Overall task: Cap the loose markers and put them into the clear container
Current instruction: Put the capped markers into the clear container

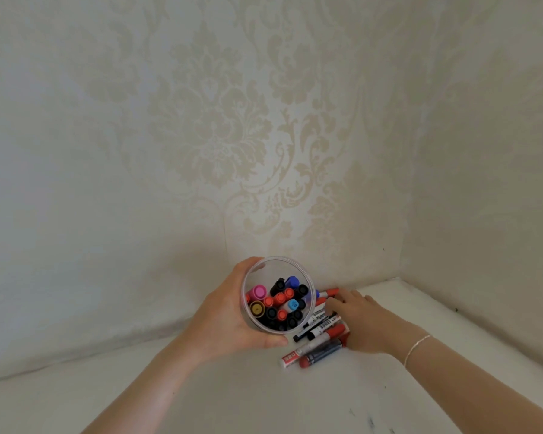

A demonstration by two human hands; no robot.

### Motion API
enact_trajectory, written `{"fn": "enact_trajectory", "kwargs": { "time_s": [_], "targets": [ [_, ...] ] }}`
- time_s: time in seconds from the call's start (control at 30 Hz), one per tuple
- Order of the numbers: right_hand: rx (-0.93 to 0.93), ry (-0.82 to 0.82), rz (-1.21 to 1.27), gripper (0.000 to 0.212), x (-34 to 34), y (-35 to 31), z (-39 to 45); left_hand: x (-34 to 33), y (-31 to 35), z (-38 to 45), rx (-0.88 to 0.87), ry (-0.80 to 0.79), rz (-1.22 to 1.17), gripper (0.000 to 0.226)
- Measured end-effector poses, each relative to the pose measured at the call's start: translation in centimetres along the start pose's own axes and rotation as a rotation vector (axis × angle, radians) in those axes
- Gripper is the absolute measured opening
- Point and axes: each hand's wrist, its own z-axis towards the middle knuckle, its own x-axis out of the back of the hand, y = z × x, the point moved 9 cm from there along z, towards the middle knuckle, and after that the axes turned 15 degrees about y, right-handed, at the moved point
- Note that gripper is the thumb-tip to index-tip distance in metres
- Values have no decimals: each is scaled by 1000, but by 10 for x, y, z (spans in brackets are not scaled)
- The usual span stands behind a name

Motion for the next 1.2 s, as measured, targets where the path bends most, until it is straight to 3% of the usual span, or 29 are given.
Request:
{"fn": "enact_trajectory", "kwargs": {
  "time_s": [0.1,0.23,0.43,0.7,0.87,0.97,1.07,1.2],
  "targets": [
    [46,-55,55,61,-12,-8,0,0,0,0,-5,0,8,114],
    [58,-56,29,46,-17,-12,3,0,-1,0,-11,0,5,114],
    [80,-91,39,49,-18,-17,1,0,-1,0,-9,-4,3,113],
    [102,-144,43,21,-28,-26,-7,0,-2,1,-7,1,9,114],
    [171,-64,-41,33,-20,-38,-10,0,0,0,-4,1,10,114],
    [162,74,-4,19,0,-22,-13,0,-1,0,1,2,6,114],
    [135,176,-54,21,14,8,-19,-1,1,0,-2,0,5,115],
    [61,99,-173,33,8,45,-30,-1,1,0,-2,-1,12,116]
  ]
}}
